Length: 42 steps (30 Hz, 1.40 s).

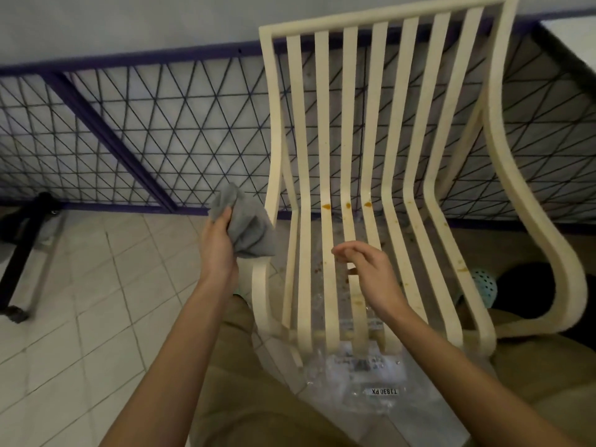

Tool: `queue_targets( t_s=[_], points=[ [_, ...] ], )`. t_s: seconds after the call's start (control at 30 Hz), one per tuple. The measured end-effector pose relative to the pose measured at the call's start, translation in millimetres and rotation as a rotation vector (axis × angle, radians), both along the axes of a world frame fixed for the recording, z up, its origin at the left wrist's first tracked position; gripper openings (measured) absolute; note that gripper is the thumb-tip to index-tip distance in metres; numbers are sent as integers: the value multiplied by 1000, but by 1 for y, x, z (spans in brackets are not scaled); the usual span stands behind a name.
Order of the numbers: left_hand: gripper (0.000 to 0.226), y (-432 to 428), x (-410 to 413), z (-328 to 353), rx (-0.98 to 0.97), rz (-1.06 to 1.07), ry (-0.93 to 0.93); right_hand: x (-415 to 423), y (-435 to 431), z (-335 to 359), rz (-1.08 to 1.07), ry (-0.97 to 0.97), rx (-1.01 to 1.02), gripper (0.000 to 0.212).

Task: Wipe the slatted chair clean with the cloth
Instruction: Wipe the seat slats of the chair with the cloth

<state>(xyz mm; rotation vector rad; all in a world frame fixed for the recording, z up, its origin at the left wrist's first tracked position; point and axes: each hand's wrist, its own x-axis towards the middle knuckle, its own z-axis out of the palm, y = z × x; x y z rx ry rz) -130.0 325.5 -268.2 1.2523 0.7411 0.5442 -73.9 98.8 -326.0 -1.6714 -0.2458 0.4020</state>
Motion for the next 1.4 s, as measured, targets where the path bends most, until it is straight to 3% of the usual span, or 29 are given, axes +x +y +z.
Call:
queue_targets(
  t_s=[0.2, 0.33, 0.47, 0.6, 0.73, 0.8, 0.9, 1.03, 1.13, 1.2, 1.4],
  points=[
    [36, -69, -6, -19, -139, -174, 72, -13, -10, 15, 3, -228, -24, 21],
    [41, -108, -15, -55, -396, -228, 232, -27, -23, 7, 166, -400, -125, 39],
    [42, -139, -25, -77, -714, -260, 269, -48, -29, -30, 405, -358, -322, 57],
    [47, -151, -44, -94, -749, -372, 347, -55, -47, -64, 262, -206, -260, 45],
    [26, -145, -55, -111, -349, -633, 658, -52, -61, -77, 91, 39, -135, 46],
    [22, -135, -50, -123, -227, -566, 692, -49, -61, -80, 38, 103, -87, 37],
    [15, -114, -37, -132, -92, -307, 567, -37, -41, -77, -11, 88, -87, 32],
    [20, -89, -5, -147, 115, -164, 526, -27, -5, -95, 49, -134, -238, 34],
    [29, -81, 11, -168, 147, -110, 612, -55, 21, -146, 296, -139, -468, 77],
    [31, -82, 19, -181, 118, -102, 656, -69, 30, -173, 316, -213, -586, 101],
    [40, -78, 44, -218, 191, -182, 760, -63, 47, -165, 337, -194, -822, 92]
  ],
)
